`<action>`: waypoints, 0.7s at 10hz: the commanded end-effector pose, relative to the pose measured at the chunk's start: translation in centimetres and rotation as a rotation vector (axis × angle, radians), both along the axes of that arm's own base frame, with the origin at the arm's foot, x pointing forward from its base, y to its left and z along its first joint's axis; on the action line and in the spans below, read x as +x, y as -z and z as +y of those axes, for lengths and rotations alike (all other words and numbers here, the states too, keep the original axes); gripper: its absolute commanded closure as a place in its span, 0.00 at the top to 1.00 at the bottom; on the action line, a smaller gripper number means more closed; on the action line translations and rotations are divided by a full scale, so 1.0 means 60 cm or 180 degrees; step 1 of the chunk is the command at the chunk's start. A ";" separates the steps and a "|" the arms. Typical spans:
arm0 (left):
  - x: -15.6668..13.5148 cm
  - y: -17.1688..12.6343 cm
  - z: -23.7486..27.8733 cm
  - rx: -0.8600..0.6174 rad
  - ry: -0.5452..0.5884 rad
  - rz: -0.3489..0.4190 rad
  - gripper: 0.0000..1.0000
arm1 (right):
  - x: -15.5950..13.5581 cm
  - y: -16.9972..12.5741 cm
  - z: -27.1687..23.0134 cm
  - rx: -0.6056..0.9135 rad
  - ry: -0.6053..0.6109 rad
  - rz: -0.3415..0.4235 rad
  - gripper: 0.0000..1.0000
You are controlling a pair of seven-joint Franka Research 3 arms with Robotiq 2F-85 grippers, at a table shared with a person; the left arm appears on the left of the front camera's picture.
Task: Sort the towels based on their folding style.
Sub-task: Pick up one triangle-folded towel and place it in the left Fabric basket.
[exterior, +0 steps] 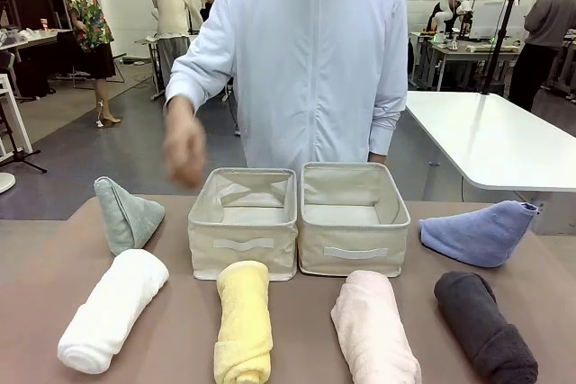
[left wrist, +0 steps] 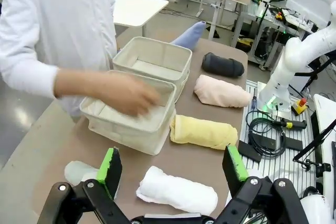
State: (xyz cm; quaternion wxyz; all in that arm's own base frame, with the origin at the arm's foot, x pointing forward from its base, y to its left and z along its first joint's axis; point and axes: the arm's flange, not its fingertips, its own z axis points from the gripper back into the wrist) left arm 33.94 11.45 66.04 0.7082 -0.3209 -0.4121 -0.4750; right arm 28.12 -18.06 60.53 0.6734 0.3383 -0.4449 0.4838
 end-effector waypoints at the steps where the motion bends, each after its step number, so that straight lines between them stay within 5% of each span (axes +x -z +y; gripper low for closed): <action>1: 0.001 -0.005 0.001 -0.0012 0.0030 -0.0017 1.00 | 0.005 -0.003 -0.003 0.0083 -0.0039 -0.0082 1.00; 7: 0.001 -0.005 0.001 -0.0012 0.0030 -0.0017 1.00 | 0.005 -0.003 -0.003 0.0083 -0.0039 -0.0082 1.00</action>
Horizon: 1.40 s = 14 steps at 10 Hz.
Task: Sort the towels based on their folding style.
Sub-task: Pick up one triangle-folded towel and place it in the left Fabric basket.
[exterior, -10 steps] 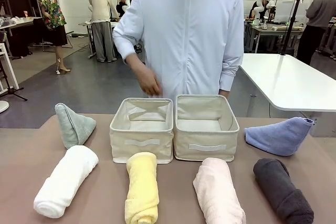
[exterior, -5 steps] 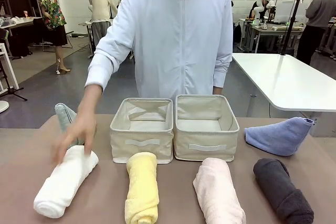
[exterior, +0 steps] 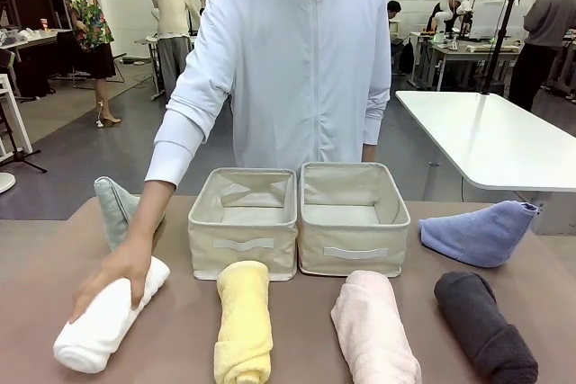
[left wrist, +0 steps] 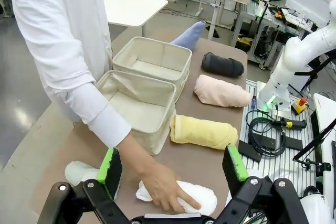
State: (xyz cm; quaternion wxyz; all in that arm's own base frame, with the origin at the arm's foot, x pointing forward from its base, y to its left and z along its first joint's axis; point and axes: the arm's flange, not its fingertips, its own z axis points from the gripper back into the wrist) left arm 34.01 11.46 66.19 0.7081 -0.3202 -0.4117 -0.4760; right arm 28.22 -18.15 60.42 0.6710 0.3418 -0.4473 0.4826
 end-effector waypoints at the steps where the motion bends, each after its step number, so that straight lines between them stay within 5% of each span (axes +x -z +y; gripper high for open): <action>1: 0.000 -0.003 0.001 -0.0019 0.0026 -0.0014 1.00 | 0.004 -0.004 -0.001 0.0052 -0.0032 -0.0078 1.00; 3: 0.000 0.000 0.000 0.0000 0.0000 0.0000 1.00 | 0.004 -0.004 -0.001 0.0052 -0.0032 -0.0078 1.00; 5: 0.075 0.046 -0.051 0.0894 -0.0814 0.0692 1.00 | 0.004 -0.004 -0.001 0.0052 -0.0032 -0.0078 1.00; 7: 0.131 0.089 -0.108 0.1110 -0.1266 0.1257 1.00 | 0.004 -0.004 -0.001 0.0052 -0.0032 -0.0078 1.00; 10: 0.179 0.152 -0.165 0.1555 -0.1991 0.1574 1.00 | 0.004 -0.004 -0.001 0.0052 -0.0032 -0.0078 1.00; 14: 0.245 0.266 -0.203 0.2001 -0.2429 0.2042 1.00 | 0.004 -0.004 -0.001 0.0052 -0.0032 -0.0078 1.00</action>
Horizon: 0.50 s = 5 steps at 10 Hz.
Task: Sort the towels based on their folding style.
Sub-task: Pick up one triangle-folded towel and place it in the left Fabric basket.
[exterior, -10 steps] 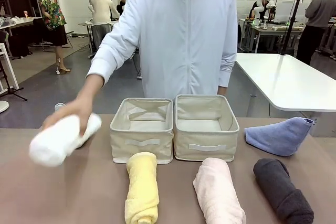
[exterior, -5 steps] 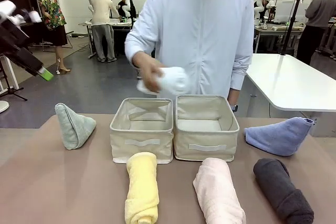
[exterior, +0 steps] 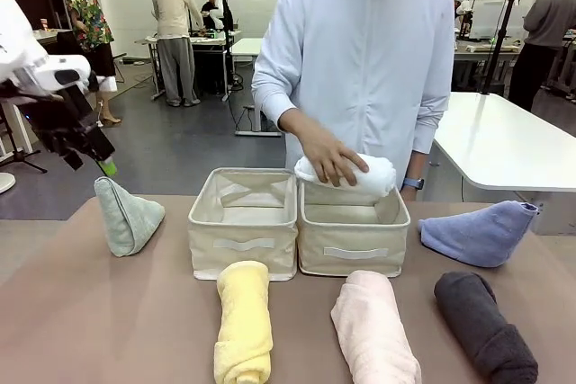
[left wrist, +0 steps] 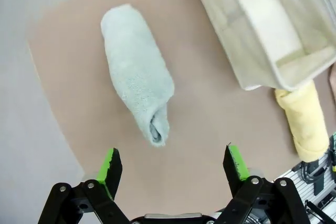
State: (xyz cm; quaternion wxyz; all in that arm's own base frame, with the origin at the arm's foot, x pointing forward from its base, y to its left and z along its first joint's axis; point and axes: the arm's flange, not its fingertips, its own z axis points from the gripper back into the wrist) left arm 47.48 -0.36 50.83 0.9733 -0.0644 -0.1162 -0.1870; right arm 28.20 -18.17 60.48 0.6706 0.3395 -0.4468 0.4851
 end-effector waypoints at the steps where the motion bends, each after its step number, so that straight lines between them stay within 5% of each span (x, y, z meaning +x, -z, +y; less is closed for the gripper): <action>1: 0.036 0.035 -0.009 0.0128 -0.0212 0.0141 1.00 | 0.004 -0.003 -0.001 0.0069 -0.0026 -0.0066 1.00; 5: 0.068 0.067 -0.009 0.0098 -0.0175 0.0214 1.00 | 0.004 -0.003 -0.001 0.0069 -0.0026 -0.0066 1.00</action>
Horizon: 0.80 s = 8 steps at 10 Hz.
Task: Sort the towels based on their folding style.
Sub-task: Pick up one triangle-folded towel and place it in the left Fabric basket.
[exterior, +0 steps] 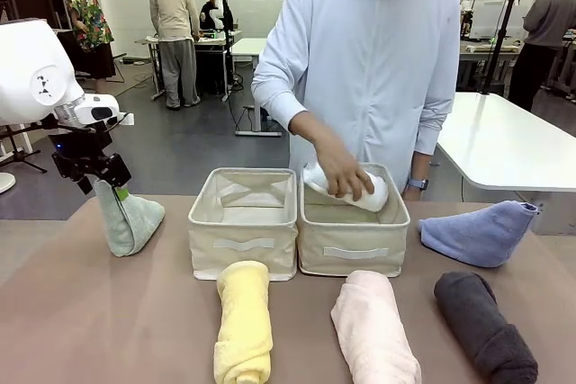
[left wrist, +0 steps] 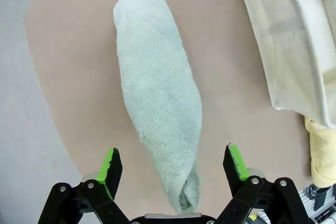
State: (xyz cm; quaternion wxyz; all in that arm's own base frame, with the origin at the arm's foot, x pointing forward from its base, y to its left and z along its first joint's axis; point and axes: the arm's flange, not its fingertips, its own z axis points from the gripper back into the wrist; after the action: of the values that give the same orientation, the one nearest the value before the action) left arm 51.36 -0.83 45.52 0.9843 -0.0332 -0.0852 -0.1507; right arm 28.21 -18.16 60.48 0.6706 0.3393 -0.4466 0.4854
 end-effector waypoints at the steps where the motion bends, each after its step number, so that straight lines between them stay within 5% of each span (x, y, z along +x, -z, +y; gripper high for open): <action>1: -0.008 0.000 0.002 0.0011 -0.0002 0.0001 1.00 | 0.004 -0.003 -0.001 0.0071 -0.0025 -0.0066 1.00; 6: 0.001 0.006 -0.001 -0.0024 0.0108 0.0082 1.00 | 0.004 -0.003 -0.001 0.0071 -0.0025 -0.0066 1.00; 8: 0.002 0.013 -0.008 0.0024 0.0235 0.0110 0.40 | 0.004 -0.003 -0.001 0.0071 -0.0025 -0.0066 1.00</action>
State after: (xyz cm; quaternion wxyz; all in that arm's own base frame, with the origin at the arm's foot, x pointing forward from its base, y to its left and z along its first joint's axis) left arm 51.30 -1.31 44.90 0.9819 -0.0345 -0.0732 -0.1713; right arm 28.20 -18.16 60.48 0.6706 0.3391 -0.4467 0.4854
